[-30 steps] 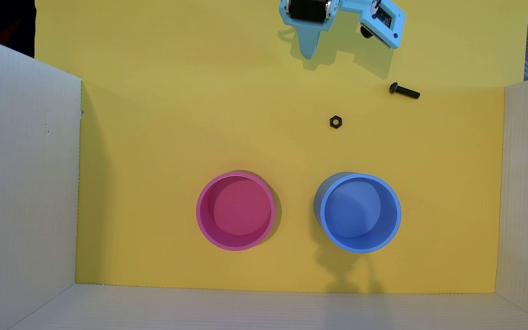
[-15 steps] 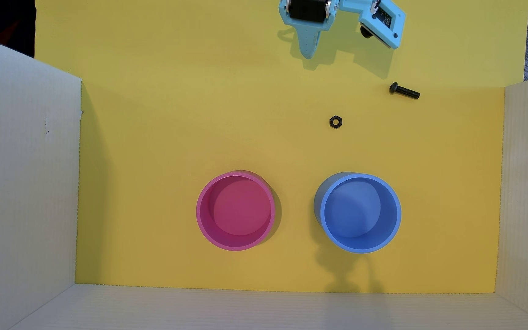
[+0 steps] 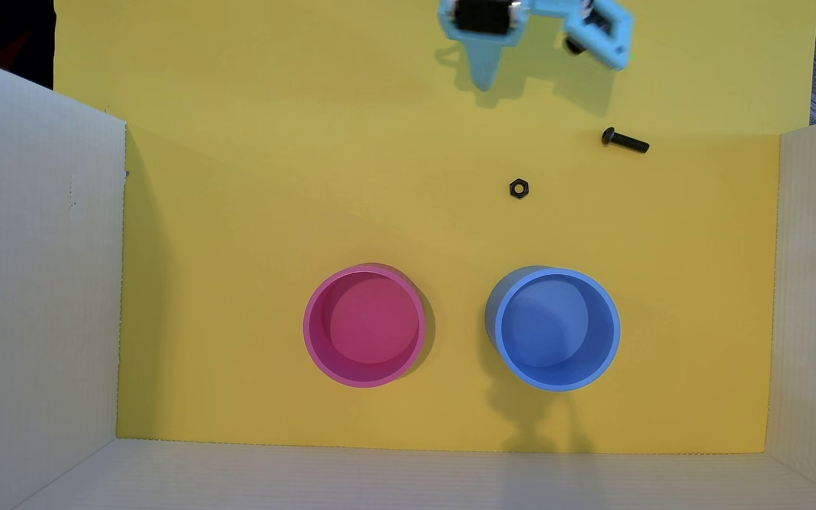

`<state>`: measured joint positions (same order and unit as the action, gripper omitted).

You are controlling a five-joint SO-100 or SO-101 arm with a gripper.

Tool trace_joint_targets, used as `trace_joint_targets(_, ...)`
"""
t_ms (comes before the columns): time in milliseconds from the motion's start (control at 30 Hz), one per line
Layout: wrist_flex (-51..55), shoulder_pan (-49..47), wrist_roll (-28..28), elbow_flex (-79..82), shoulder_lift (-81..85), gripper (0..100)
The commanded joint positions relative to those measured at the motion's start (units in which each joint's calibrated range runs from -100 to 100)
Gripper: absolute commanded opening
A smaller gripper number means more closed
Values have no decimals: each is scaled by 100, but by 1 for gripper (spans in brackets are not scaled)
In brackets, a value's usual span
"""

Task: Pick up the bolt and place it in the pink box

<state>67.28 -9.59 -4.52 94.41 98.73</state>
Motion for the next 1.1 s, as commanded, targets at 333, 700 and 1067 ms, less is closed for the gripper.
trace_joint_targets(333, -641, -1801, -20, -581, -24, 2)
trace_joint_targets(700, -74, -1837, 17, -2734, -538, 14)
trace_joint_targets(1067, -31, -2227, -374, -4824, -4452, 23)
